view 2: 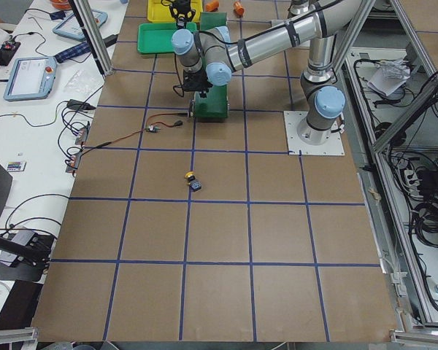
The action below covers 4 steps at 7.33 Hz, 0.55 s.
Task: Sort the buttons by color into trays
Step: 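Drop green button in green tray with right while left places yellow button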
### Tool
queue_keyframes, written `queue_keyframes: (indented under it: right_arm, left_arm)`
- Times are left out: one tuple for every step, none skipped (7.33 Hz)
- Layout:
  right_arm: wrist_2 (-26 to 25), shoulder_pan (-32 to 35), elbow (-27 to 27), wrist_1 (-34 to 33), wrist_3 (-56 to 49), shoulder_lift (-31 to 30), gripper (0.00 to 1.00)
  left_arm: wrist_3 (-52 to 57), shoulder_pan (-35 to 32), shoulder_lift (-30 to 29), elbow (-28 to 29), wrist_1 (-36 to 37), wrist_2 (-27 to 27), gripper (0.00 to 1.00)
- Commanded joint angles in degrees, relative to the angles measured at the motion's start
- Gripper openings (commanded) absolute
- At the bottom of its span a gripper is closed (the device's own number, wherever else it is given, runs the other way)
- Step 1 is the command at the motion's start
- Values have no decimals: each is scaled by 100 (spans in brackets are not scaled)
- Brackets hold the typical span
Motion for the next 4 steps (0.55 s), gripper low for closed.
queue_keyframes:
  right_arm:
    - [116, -50, -7, 22, -81, 15, 100]
    - [107, -68, 10, 100, -81, -168, 100]
    - [38, -86, 10, 658, -90, -492, 100]
    - [28, -251, 45, 1403, -186, -878, 100]
  left_arm:
    - [-536, -249, -159, -68, 171, -131, 0]
    - [-599, -302, -168, -77, 171, -202, 60]
    - [-574, -276, -73, -42, 171, -211, 87]
    - [-530, -241, 94, 62, 154, -142, 88]
